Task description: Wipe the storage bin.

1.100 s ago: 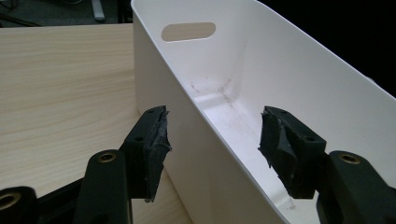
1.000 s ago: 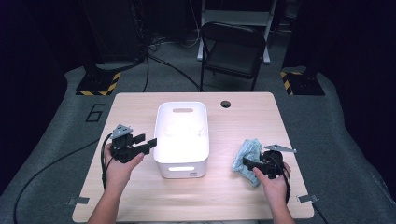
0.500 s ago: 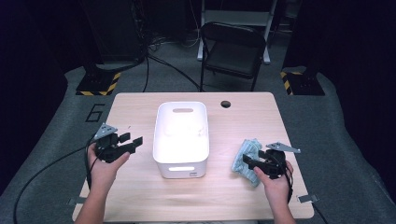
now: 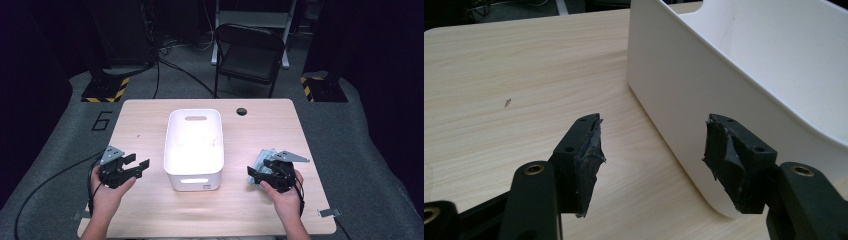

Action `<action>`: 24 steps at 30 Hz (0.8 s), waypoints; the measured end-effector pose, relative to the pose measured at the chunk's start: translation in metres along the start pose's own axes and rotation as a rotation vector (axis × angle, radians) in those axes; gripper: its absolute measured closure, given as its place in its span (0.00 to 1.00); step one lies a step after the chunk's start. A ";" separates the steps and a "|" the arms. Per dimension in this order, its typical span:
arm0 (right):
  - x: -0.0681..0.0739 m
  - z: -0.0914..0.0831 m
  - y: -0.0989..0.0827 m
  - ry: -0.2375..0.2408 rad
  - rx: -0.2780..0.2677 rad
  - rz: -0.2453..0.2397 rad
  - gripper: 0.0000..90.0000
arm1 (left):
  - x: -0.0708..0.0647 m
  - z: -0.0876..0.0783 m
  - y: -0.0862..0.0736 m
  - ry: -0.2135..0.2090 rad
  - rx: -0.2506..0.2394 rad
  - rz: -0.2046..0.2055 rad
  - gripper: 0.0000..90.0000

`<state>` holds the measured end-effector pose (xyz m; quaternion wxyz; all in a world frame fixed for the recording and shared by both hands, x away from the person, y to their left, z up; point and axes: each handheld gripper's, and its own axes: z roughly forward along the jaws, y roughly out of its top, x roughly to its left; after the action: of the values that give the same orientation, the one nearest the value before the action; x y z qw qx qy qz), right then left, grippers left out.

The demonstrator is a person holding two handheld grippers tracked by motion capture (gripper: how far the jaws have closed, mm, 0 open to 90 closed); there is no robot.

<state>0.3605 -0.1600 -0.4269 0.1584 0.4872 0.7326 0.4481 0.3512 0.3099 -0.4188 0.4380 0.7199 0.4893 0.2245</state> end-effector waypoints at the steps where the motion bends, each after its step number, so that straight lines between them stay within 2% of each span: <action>1: 0.002 0.002 0.000 -0.001 0.011 -0.005 0.30 | -0.001 0.001 -0.003 -0.003 0.004 0.004 0.43; 5: 0.012 0.010 -0.014 0.025 0.061 -0.038 0.30 | -0.005 0.004 -0.016 -0.006 0.018 0.016 0.43; 10: 0.028 0.013 -0.038 0.062 0.078 -0.116 0.30 | -0.006 0.007 -0.033 0.007 0.029 0.034 0.43; 12: 0.032 0.016 -0.045 0.060 0.063 -0.151 0.30 | -0.006 0.008 -0.039 0.007 0.026 0.036 0.42; 16: 0.029 0.024 -0.051 0.058 0.048 -0.162 0.30 | -0.003 0.013 -0.050 0.011 0.029 0.041 0.42; 21: 0.025 0.033 -0.060 0.049 0.075 -0.143 0.31 | 0.001 0.015 -0.059 0.003 0.041 0.045 0.42; 22: 0.023 0.034 -0.060 0.057 0.081 -0.151 0.31 | 0.002 0.016 -0.060 0.004 0.041 0.044 0.42; 24: 0.024 0.039 -0.060 0.058 0.085 -0.151 0.31 | 0.003 0.017 -0.064 0.005 0.043 0.031 0.42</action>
<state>0.3402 -0.1271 -0.4920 0.1497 0.4239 0.7898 0.4172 0.3330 0.3147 -0.4825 0.4177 0.7362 0.4839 0.2223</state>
